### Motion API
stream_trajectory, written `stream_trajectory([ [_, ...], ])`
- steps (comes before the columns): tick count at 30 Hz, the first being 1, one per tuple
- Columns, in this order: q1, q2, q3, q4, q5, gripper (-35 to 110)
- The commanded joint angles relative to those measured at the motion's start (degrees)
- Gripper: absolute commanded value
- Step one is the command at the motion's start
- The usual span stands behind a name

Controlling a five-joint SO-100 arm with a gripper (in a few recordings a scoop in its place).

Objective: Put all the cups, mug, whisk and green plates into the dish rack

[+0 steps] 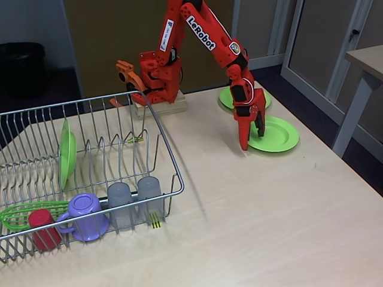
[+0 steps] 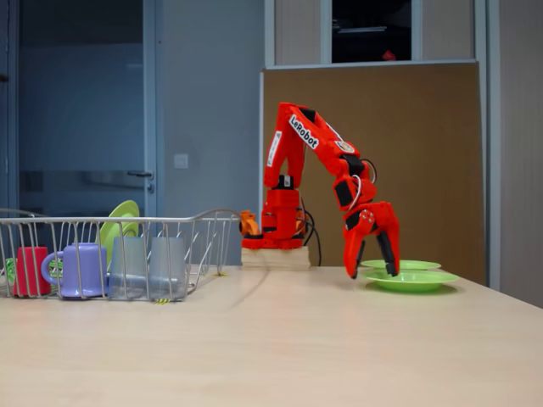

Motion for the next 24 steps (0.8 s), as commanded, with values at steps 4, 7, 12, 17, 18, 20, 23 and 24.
stream_trajectory([
  [4,0.97,-2.11,3.87,-7.65,0.35,36],
  [7,2.99,-3.52,5.89,-11.51,-1.93,32],
  [12,6.42,-3.78,9.23,-14.94,-3.34,13],
  [17,8.70,-1.85,11.69,-15.82,-2.29,0],
  [18,8.96,-1.41,12.13,-15.91,-2.64,0],
  [20,8.96,-0.62,12.48,-15.38,-2.99,0],
  [23,8.79,0.62,12.57,-13.71,-3.34,0],
  [24,8.70,1.41,12.57,-12.57,-3.69,0],
])
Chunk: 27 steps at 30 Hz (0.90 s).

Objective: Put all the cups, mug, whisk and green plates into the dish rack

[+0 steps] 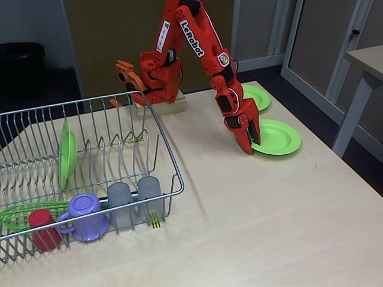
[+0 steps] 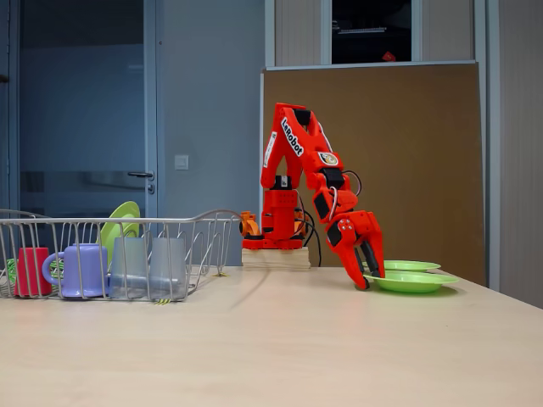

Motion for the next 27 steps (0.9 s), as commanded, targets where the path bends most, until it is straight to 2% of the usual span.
stream_trajectory([
  [1,-0.09,3.25,0.79,4.39,-1.23,0],
  [5,1.23,9.76,-0.62,14.24,-6.50,0],
  [11,6.15,21.01,-7.03,33.31,-19.51,0],
  [16,9.32,25.84,-12.66,42.80,-27.33,0],
  [27,13.71,26.81,-28.21,61.26,-37.79,0],
])
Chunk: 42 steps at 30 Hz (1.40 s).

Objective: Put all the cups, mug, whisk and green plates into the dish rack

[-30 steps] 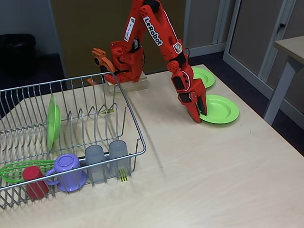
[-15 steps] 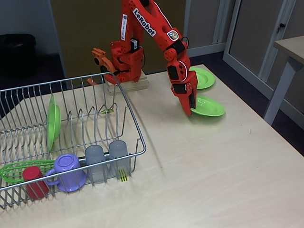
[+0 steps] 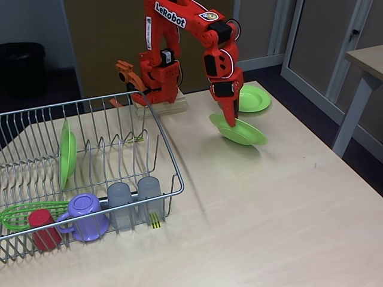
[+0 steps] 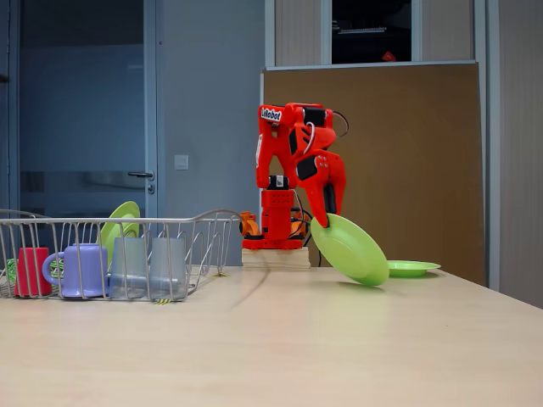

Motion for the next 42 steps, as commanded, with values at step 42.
stream_trajectory([
  [42,54.14,14.15,-28.65,18.46,-63.81,0],
])
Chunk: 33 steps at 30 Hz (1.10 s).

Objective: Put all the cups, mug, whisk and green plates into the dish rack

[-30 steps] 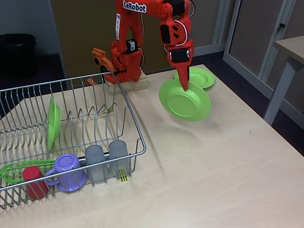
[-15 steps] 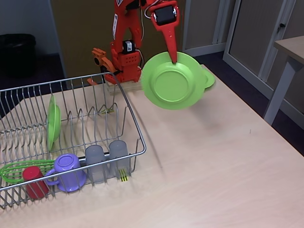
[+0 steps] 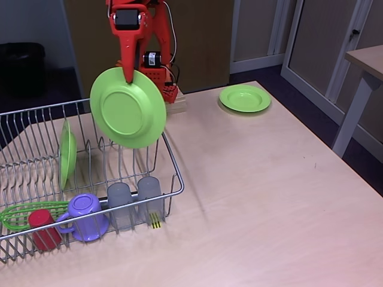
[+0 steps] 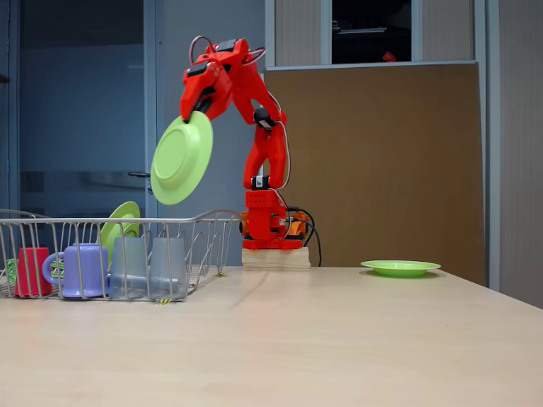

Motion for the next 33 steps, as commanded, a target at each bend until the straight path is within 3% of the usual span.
stream_trajectory([
  [1,6.15,4.31,5.71,-3.87,-1.67,0],
  [13,15.03,9.76,23.82,-14.50,-0.44,0],
  [33,18.90,9.58,45.09,-30.50,3.34,1],
])
